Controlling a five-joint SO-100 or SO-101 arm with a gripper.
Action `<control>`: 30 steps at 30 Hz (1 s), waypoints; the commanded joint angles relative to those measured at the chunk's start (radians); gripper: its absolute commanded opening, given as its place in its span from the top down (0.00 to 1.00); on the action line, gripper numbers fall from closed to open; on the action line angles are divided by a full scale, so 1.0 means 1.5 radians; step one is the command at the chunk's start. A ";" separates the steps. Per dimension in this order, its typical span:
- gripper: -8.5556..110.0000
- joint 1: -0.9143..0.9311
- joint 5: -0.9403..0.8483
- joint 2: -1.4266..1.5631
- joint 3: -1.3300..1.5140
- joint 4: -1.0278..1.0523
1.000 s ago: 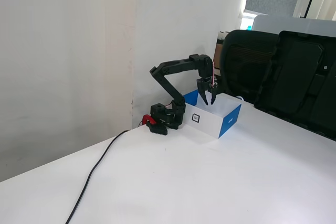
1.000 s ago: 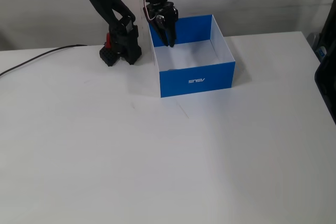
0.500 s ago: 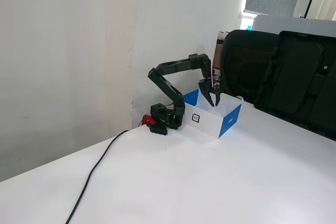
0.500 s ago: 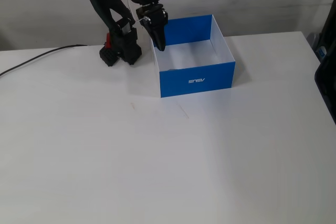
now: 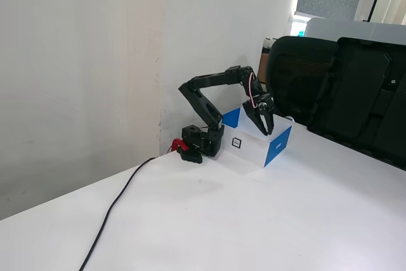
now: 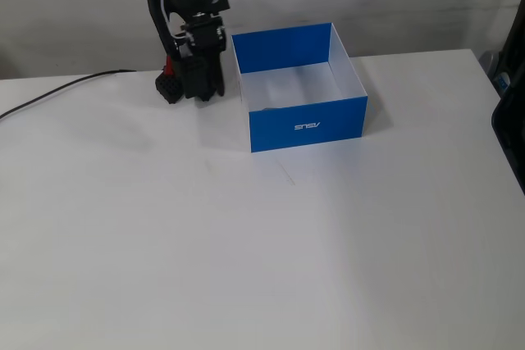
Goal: Grasp the gray block and put it in the box.
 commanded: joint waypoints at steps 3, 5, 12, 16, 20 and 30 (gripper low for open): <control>0.93 -0.131 -0.004 0.004 -0.020 -0.073; 0.93 -0.157 -0.005 0.003 -0.014 -0.090; 0.93 -0.224 -0.006 0.016 0.040 -0.171; 0.93 -0.265 -0.007 0.037 0.090 -0.257; 0.93 -0.279 -0.009 0.073 0.148 -0.322; 0.93 -0.272 -0.037 0.210 0.292 -0.398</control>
